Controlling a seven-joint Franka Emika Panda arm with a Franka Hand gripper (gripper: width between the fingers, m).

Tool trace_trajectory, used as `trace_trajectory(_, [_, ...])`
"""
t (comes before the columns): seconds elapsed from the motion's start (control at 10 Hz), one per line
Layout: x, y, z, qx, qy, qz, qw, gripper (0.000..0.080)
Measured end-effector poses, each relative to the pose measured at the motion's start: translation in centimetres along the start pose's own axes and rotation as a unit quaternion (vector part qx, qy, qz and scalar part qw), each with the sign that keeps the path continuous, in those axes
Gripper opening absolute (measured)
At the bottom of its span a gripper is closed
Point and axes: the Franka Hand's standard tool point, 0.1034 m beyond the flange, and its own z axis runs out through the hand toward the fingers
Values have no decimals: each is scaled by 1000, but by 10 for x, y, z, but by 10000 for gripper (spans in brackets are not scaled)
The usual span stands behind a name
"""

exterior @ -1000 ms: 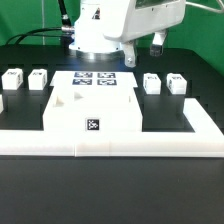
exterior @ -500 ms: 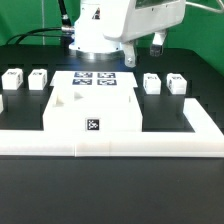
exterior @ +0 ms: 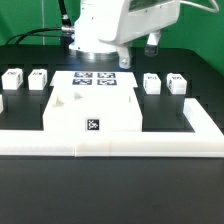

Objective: Assemble square table

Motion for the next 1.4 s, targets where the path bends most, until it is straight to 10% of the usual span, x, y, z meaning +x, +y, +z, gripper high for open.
trace_trajectory(0.4, [-61, -21, 32, -38, 20, -209, 977, 650])
trace_trajectory(0.9, [-67, -20, 34, -40, 17, -263, 964, 650])
trace_trajectory(1.4, [-109, -46, 99, -29, 13, -247, 968, 650])
